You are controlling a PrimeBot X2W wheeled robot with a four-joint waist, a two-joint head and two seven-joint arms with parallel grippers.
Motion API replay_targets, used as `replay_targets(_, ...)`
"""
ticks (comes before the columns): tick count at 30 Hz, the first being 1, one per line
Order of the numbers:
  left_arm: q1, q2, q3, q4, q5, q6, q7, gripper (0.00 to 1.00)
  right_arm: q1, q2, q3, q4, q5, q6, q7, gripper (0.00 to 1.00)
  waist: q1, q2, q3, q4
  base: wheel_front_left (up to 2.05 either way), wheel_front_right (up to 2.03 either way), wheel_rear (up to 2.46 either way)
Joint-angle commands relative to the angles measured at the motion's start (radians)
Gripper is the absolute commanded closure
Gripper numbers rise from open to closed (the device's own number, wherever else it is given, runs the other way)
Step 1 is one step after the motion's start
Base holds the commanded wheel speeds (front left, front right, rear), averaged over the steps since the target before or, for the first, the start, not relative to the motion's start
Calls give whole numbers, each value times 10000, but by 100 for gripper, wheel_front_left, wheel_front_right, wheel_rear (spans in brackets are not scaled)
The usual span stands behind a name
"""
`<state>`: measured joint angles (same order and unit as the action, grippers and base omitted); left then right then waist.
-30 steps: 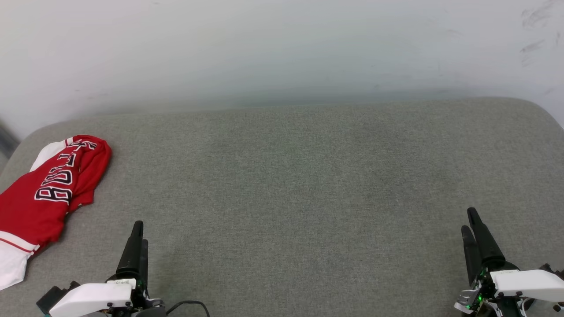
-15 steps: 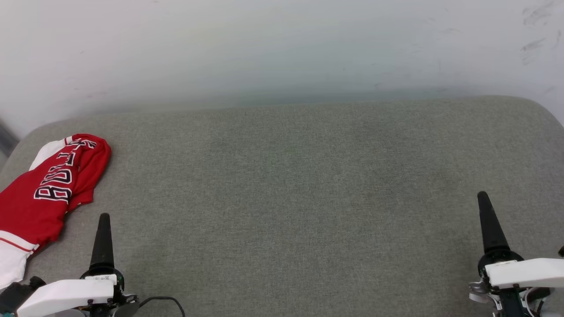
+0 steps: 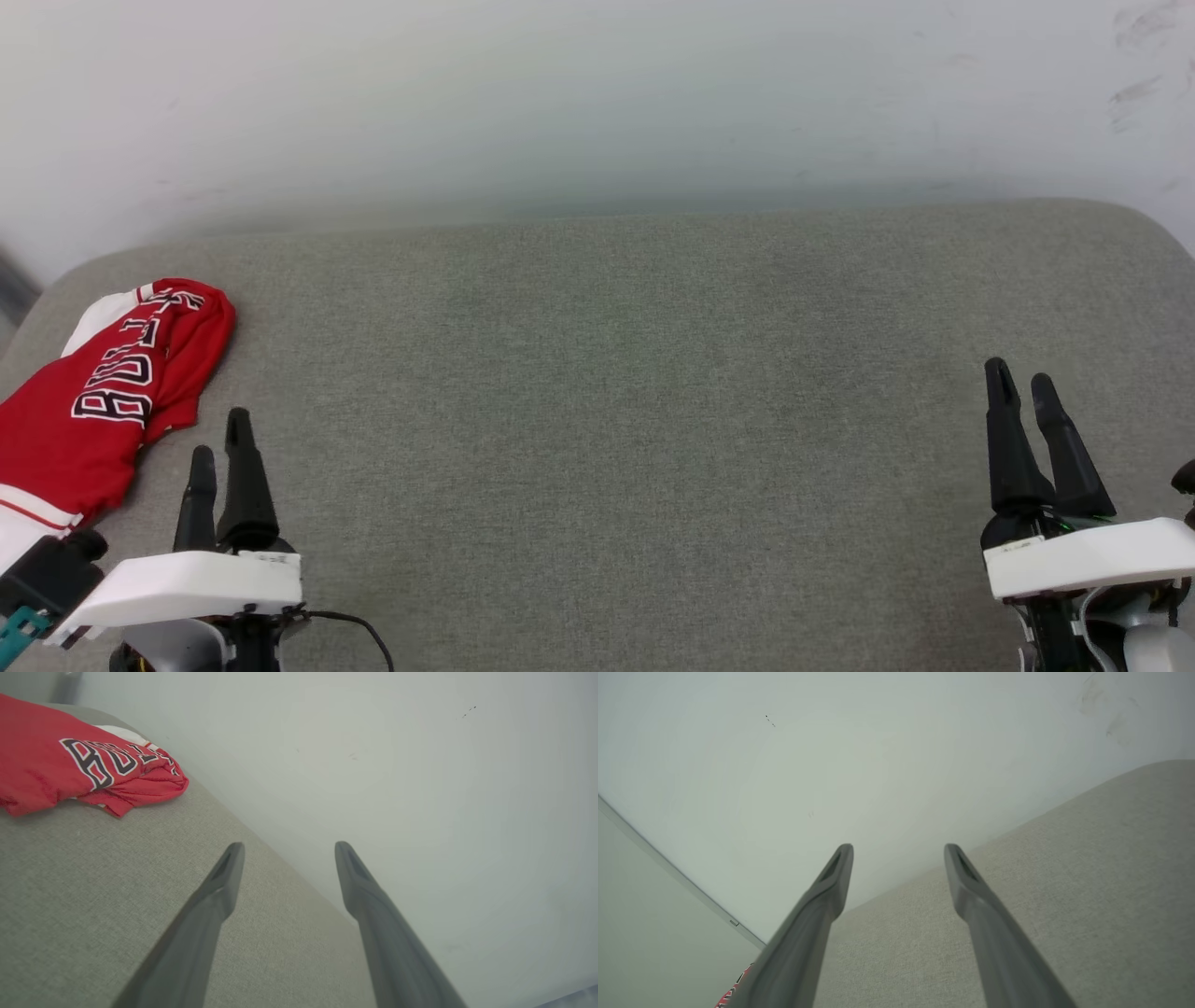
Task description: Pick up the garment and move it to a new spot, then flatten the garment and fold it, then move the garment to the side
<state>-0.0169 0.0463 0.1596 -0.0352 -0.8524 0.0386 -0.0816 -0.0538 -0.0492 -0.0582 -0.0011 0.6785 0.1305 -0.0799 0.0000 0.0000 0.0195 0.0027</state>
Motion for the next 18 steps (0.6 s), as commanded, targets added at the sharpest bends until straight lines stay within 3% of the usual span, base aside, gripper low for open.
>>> replay_targets(1, 7, 33, -112, -268, 387, 107, -68, 0, -186, -18, 66, -236, -344, 2, -88, 0, 0, 0, 5, 1, 0, 0, 0)
replay_targets(10, 201, 65, -1167, -870, 2319, 667, -347, 0, -158, -18, 538, -670, -2201, 2, -369, 0, 0, 0, 58, 11, 0, 0, 0)
replay_targets(15, 274, 398, -1811, -914, 3139, 776, -491, 0, -102, -18, 527, -716, -3115, 2, -506, 0, 0, 0, 61, 10, 0, 0, 0)
replay_targets(18, 271, 581, -2192, -978, 3574, 1141, -581, 0, -87, -18, 527, -773, -3572, 2, -590, 0, 0, 0, 76, 9, 0, 0, 0)
